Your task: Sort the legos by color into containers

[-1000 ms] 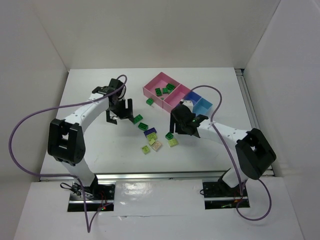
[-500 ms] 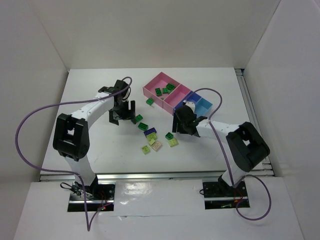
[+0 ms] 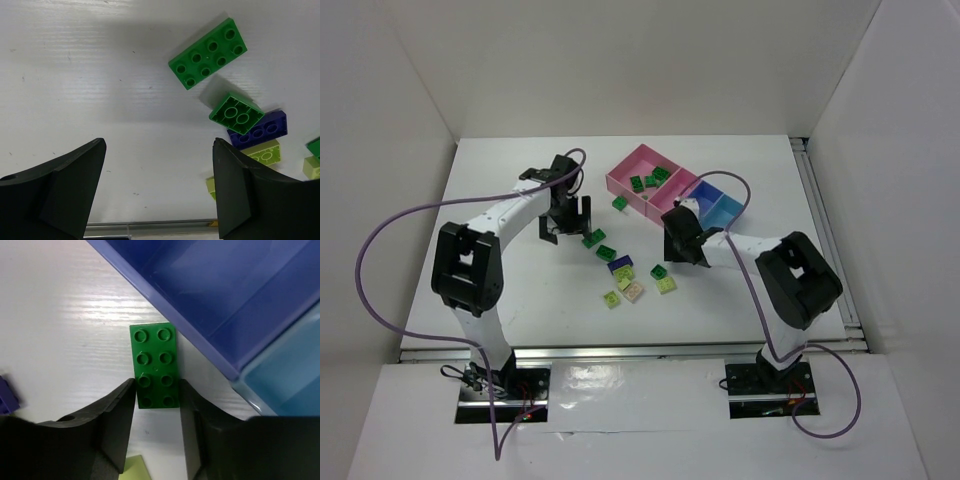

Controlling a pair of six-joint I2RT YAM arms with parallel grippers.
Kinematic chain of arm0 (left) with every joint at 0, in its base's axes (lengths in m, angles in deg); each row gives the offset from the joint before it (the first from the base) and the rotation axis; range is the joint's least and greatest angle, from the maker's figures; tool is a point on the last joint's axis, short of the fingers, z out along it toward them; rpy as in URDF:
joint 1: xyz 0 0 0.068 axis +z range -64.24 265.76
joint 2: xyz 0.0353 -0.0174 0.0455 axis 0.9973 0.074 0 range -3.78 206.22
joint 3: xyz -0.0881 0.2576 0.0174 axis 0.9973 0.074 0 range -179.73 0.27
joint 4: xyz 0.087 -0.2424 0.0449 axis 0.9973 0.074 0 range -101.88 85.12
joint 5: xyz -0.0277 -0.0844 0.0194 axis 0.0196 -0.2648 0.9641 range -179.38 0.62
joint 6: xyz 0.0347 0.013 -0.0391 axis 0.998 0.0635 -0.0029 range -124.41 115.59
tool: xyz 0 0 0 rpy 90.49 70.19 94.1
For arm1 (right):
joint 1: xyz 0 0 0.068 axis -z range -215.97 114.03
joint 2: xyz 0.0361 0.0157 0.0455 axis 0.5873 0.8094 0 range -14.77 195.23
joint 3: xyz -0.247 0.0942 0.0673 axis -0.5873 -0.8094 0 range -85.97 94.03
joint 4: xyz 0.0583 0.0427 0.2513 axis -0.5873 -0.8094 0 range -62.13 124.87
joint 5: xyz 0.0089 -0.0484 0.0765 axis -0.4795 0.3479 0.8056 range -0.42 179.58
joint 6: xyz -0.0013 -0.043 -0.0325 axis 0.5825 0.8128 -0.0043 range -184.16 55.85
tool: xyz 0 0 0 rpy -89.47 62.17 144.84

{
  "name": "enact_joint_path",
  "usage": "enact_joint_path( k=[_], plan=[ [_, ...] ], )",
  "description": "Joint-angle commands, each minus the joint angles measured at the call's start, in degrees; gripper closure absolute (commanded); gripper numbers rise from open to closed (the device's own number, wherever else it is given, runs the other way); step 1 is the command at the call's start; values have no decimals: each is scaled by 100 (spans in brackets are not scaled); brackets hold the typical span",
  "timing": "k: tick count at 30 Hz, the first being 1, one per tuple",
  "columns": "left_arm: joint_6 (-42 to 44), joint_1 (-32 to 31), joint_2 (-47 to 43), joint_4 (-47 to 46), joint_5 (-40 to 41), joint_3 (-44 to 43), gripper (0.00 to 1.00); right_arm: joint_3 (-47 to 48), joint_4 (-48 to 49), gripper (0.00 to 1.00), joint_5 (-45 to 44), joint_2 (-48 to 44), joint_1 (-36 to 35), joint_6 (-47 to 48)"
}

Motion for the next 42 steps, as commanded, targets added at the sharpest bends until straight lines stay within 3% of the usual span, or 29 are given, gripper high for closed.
enact_joint_path(
  k=[1, 2, 6, 10, 14, 22, 27, 28, 29, 30, 33, 42],
  plan=[
    [-9, 36, 43, 106, 113, -245, 10, 395, -62, 54, -106, 198, -125, 195],
    [-9, 97, 43, 106, 113, -245, 10, 457, -184, 63, -246, 198, -203, 196],
    [96, 211, 96, 106, 60, -350, 10, 730, -396, 76, -317, 58, -414, 274],
    [96, 475, 96, 106, -133, -465, 10, 791, -335, 76, -256, -495, -537, 380],
    [-114, 616, 96, 158, -195, -465, 10, 1448, -396, 76, -387, -549, -538, 433],
    [-219, 616, 149, 211, -370, -351, 10, 3514, -853, 76, -748, 1065, -152, 433],
    [-378, 475, 254, 211, -450, -298, 10, 4769, -739, 68, -625, 1998, 156, 512],
    [-378, 414, 333, 211, -450, -298, 9, 4982, -791, 59, -512, 2157, 270, 512],
    [-448, 414, 333, 211, -450, -350, 9, 5201, -879, 38, -511, 2445, 271, 512],
    [-448, 414, 394, 211, -502, -351, 9, 5612, -967, 32, -458, 2544, 332, 512],
    [-448, 361, 456, 211, -502, -351, 9, 5810, -1073, 30, -344, 2485, 332, 634],
    [-98, 28, 1449, 106, -240, -1113, 11, 3773, -959, 30, -432, 790, 139, 557]
  ],
)
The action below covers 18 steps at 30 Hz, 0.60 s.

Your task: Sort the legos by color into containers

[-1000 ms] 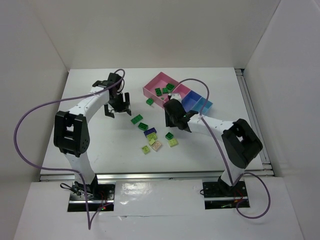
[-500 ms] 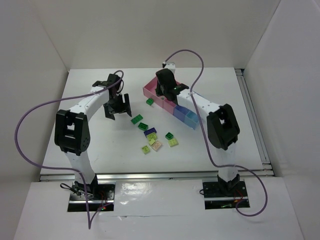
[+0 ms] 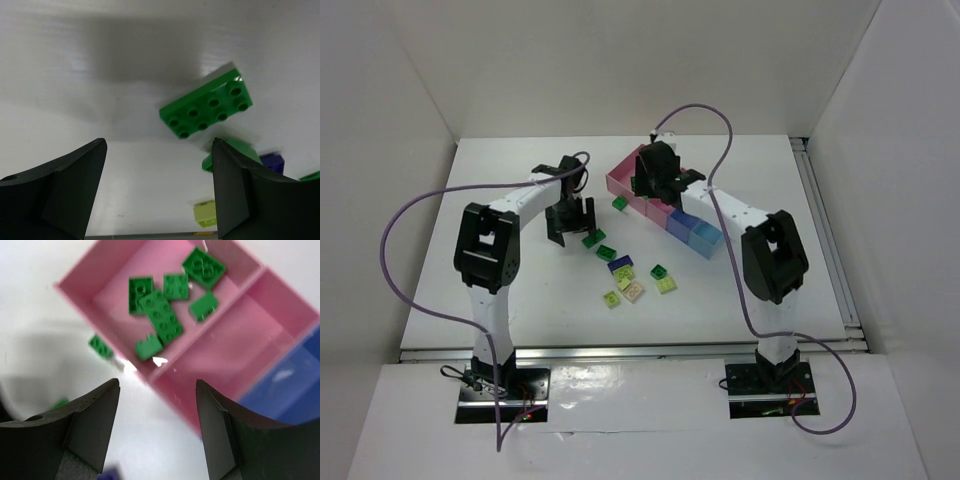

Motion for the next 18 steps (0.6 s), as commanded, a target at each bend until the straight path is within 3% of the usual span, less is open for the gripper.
enact_joint_path(
  k=[1, 6, 11, 18],
  plan=[
    [159, -146, 396, 40, 311, -547, 11, -752, 45, 30, -67, -985, -49, -134],
    [212, -259, 643, -12, 375, -759, 11, -1396, -131, 30, -181, -1626, -49, -205],
    [282, -260, 923, 58, 769, -882, 11, -1520, -280, 30, -286, -1689, -49, -205],
    [212, -260, 1091, 190, 1087, -882, 22, -1467, -281, 30, -286, -1689, -49, -205]
  ],
)
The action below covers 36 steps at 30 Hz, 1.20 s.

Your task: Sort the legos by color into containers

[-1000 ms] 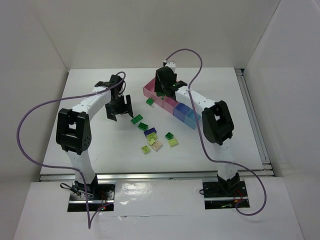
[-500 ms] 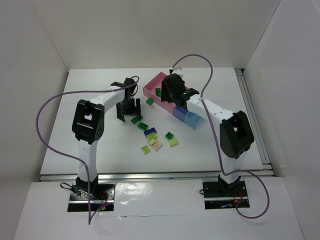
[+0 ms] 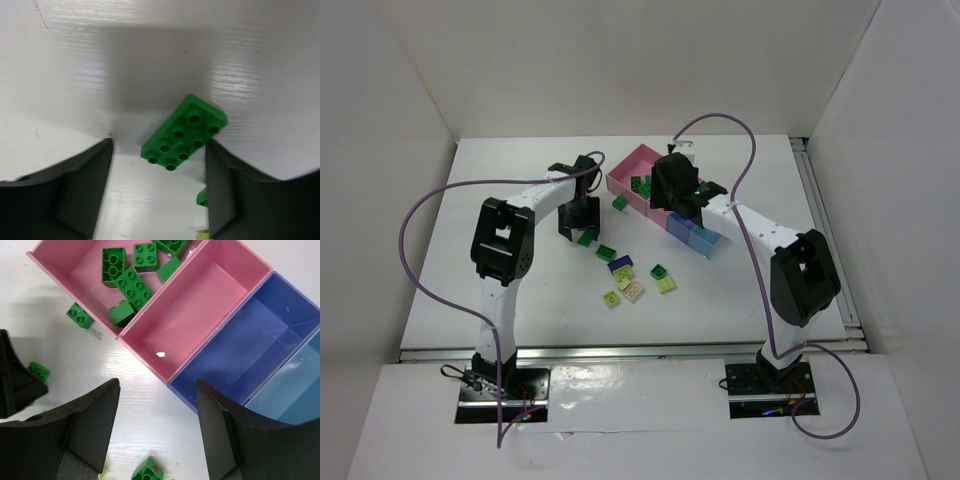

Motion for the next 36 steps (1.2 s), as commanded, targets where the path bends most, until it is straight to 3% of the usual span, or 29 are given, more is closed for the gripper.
enact_joint_path(
  k=[1, 9, 12, 20, 27, 30, 31, 32, 33, 36],
  plan=[
    [63, 11, 250, 186, 377, -82, 30, 39, -71, 30, -109, -127, 19, -28],
    [115, 11, 180, 186, -184, -336, 74, 39, -123, 30, -109, -126, 19, -81],
    [177, 11, -39, 238, -510, -485, 82, -14, -123, 30, -171, -240, 19, -81],
    [20, 11, -506, 169, -1240, -1381, 84, -322, -246, 30, -241, -653, 19, -142],
    [-402, -41, 248, -517, -2488, -2796, 82, -647, -650, 30, -680, -1303, -34, -406],
    [-683, -42, 758, -772, -2542, -3394, 78, -752, -896, 30, -952, -1593, -34, -459],
    [-745, -42, 855, -842, -2472, -3613, 69, -813, -897, 30, -953, -1742, -34, -459],
    [-746, -42, 1073, -843, -2524, -3737, 53, -910, -975, 30, -1005, -1822, -34, -511],
    [-807, -42, 1171, -904, -2603, -3860, 24, -963, -1037, 30, -1006, -1883, -34, -512],
    [-746, -42, 1138, -904, -2823, -3950, 5, -1095, -1098, 29, -840, -2068, -34, -634]
  ],
)
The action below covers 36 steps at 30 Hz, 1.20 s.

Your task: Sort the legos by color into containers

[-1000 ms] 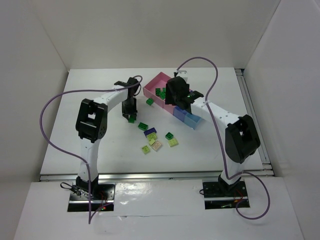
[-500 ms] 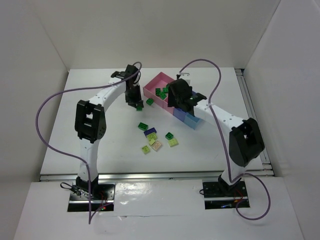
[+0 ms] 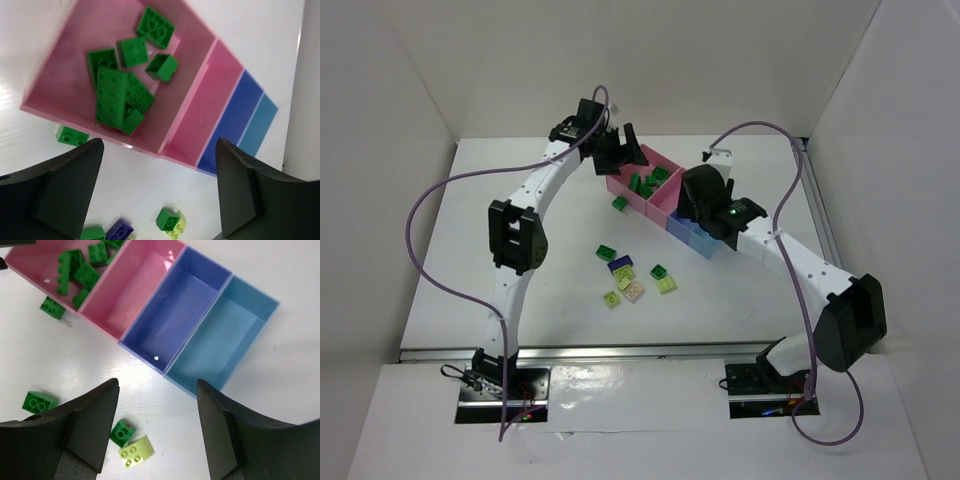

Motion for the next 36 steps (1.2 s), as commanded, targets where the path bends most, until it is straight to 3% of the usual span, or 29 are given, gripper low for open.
enact_joint_path(
  k=[1, 5, 8, 12, 14, 23, 29, 36],
  plan=[
    [-107, -15, -56, -74, -382, -7, 5, -234, -284, 29, -9, -257, -34, -200],
    [322, -15, -1065, -74, -14, 1091, 13, -542, -73, 29, 335, -248, -262, -305],
    [858, -94, -1907, 31, 469, 2468, 19, -464, -3, 29, 257, 32, -481, -437],
    [1465, -235, -2175, 32, 1252, 3210, 17, -235, -55, 28, 107, 226, -658, -437],
    [1701, -349, -2026, -21, 1429, 3212, 13, -182, 24, 27, 106, 279, -658, -437],
    [2159, -525, -1138, -1153, 2034, 3264, 13, -76, -354, 27, -648, 96, -658, -376],
    [2406, -525, -1252, -2375, 2325, 4160, 15, -305, -511, 27, -1104, -291, -658, -428],
    [2731, -525, -664, -2447, 2071, 3643, 23, -358, -811, 27, -1528, -415, -658, -376]
  ],
)
